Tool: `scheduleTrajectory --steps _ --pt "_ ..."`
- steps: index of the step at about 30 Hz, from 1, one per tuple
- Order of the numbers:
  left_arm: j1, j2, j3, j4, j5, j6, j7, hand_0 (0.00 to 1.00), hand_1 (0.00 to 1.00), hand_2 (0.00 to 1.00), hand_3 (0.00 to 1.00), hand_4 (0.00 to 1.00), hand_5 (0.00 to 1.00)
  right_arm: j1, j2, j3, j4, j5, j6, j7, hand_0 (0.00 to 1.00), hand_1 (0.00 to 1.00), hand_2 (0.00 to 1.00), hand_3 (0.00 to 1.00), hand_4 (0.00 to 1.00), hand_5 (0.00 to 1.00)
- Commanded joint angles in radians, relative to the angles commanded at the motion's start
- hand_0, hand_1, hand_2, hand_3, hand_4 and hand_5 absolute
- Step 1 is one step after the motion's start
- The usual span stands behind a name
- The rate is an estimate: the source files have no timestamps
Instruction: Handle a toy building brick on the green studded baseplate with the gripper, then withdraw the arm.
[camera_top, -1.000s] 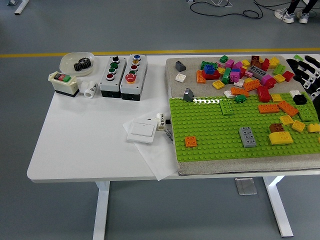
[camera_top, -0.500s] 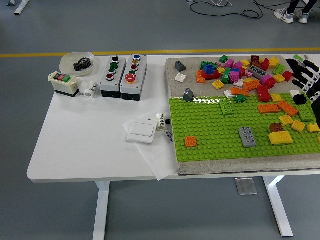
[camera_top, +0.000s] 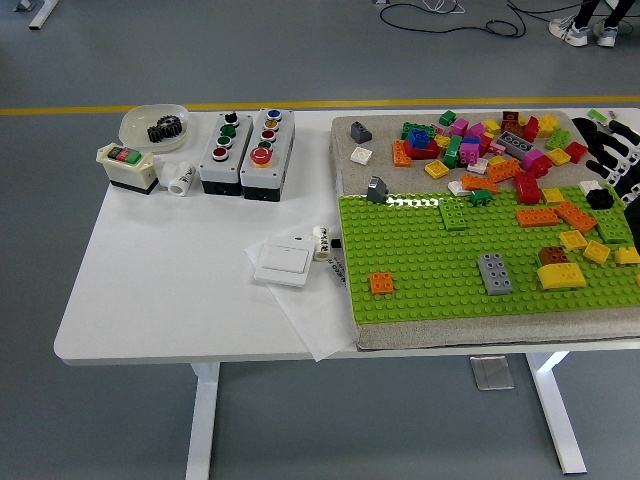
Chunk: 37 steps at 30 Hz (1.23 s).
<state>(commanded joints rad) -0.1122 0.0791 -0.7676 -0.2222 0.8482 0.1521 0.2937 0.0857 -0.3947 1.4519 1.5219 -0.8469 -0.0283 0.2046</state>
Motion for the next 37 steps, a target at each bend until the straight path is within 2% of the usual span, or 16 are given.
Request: scheduleTrajectory --steps 19,37 --pt "0.0 0.003 -0.01 0.003 0.013 0.0 -0.005 0.786 0.801 0.796 0.638 0.715 0.618 -0.009 0.006 0.015 0.009 -0.006 0.004 -0.001 0.897 0.832 0.845 0.843 0.998 0.992" --pt "-0.008 0.001 0.013 0.004 -0.024 0.003 -0.014 0.785 0.8 0.797 0.638 0.715 0.618 0.0 0.004 0.016 -0.005 -0.022 0.01 -0.012 0.901 0.833 0.842 0.838 0.998 0.998"
